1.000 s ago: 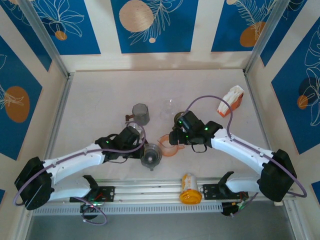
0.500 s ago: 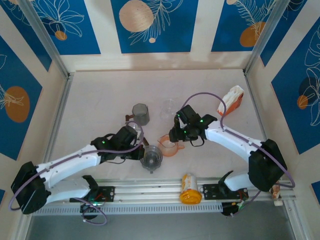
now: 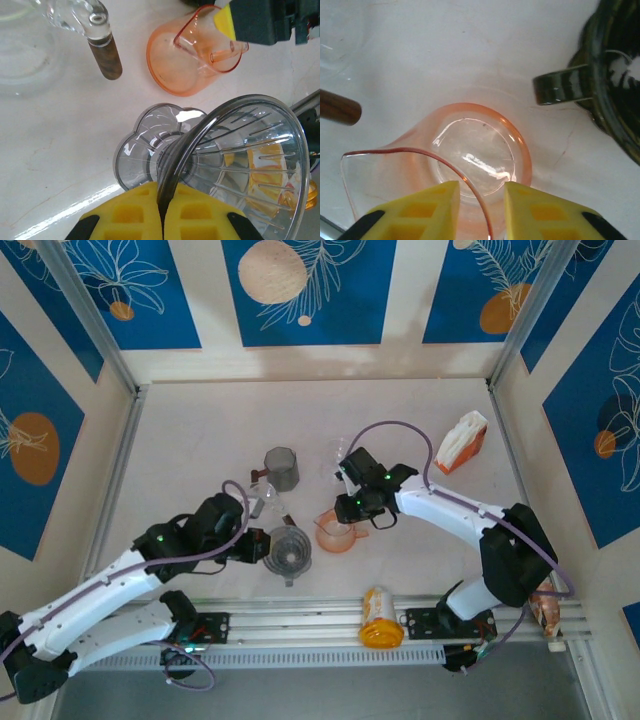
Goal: Place the coffee filter in the dripper
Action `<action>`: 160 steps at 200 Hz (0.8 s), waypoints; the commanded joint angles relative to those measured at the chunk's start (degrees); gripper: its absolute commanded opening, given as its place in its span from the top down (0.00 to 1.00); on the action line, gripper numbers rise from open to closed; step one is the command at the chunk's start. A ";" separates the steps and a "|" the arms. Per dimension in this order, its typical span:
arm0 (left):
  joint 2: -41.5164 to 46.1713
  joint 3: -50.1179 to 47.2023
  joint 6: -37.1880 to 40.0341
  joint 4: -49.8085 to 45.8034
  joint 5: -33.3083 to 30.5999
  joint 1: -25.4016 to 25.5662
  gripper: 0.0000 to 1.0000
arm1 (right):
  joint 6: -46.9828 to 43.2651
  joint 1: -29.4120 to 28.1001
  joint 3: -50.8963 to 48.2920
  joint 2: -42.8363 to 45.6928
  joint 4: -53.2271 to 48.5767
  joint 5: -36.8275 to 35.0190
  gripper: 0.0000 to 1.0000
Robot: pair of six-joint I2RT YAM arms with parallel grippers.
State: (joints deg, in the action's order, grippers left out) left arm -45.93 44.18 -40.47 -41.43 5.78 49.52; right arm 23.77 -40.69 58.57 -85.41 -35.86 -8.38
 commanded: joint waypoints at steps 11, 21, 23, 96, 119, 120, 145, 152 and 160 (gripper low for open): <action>2.06 6.11 2.09 -6.61 -5.45 -0.38 1.00 | -0.43 -2.76 1.22 0.36 -2.63 -0.22 0.76; 2.25 7.27 2.97 -7.95 -6.71 -0.54 1.00 | -0.01 -3.68 1.08 0.65 -2.78 -0.19 0.77; 2.25 7.53 3.14 -8.14 -6.91 -0.56 1.00 | 0.12 -3.89 1.04 0.67 -2.87 -0.22 0.77; 3.71 9.98 4.92 -10.78 -8.88 -1.79 1.00 | 5.46 -11.59 -0.38 1.46 -1.97 -0.56 0.79; 3.70 9.39 4.55 -9.89 -8.13 -1.80 1.00 | 7.56 -13.49 -0.38 0.28 -0.01 -0.16 0.79; 3.72 9.37 4.54 -9.80 -8.05 -1.84 1.00 | 7.72 -13.56 -0.38 0.21 0.12 -0.11 0.79; 2.76 8.56 3.93 -8.13 -6.29 -1.92 1.00 | 10.10 -14.16 -0.62 0.68 1.28 -0.72 0.66; 2.39 8.47 3.67 -7.69 -5.80 -1.96 1.00 | 10.65 -14.07 -0.94 1.77 1.08 -1.90 0.62; 1.81 8.46 3.39 -7.00 -5.10 -1.93 1.00 | 11.06 -13.62 -1.58 3.54 0.76 -3.23 0.59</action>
State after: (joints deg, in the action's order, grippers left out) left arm -43.18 52.34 -36.93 -51.42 -1.74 48.18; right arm 31.55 -54.43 58.54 -84.99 -35.48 -9.23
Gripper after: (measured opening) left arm 0.057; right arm 0.365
